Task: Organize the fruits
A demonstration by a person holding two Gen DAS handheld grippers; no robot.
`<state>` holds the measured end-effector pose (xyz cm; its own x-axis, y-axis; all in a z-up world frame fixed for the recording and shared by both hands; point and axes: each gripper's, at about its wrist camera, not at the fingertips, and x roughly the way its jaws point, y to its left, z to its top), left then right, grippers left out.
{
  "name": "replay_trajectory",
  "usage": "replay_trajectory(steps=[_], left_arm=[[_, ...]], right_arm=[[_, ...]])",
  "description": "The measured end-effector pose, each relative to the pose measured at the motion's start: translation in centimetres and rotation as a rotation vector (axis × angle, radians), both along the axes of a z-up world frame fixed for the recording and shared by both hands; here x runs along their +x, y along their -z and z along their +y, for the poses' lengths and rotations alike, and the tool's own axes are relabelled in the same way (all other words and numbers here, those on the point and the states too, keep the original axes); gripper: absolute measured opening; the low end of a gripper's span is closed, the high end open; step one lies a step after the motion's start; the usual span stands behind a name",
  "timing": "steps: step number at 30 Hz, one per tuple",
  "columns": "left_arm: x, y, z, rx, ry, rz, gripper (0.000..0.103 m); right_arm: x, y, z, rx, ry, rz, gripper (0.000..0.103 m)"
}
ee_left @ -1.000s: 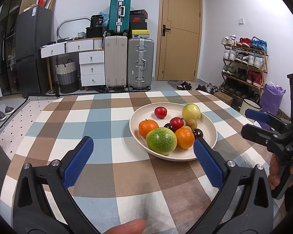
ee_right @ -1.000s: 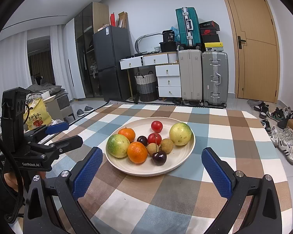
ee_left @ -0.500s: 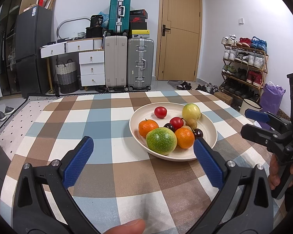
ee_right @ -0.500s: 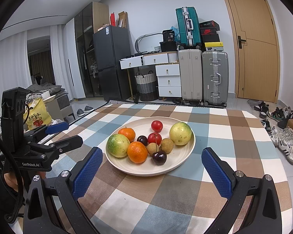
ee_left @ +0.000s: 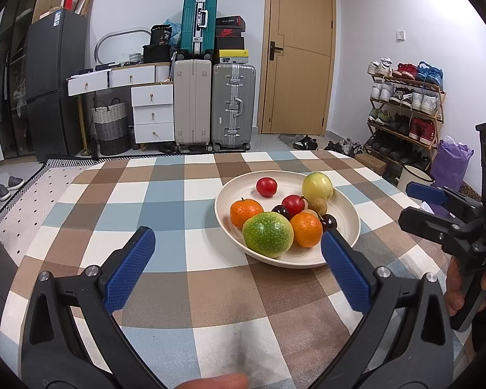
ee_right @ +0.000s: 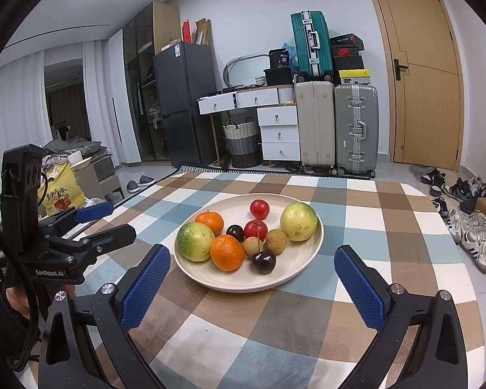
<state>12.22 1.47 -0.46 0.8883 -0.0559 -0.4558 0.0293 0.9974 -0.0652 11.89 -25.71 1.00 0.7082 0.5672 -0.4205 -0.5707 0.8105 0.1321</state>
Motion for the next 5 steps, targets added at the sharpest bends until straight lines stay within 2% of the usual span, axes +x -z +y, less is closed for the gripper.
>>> replay_trajectory(steps=[5], left_arm=[[0.01, 0.01, 0.01, -0.001, 0.000, 0.002, 0.102]], right_arm=[[-0.01, -0.05, 0.01, 0.000, 0.000, 0.000, 0.103]])
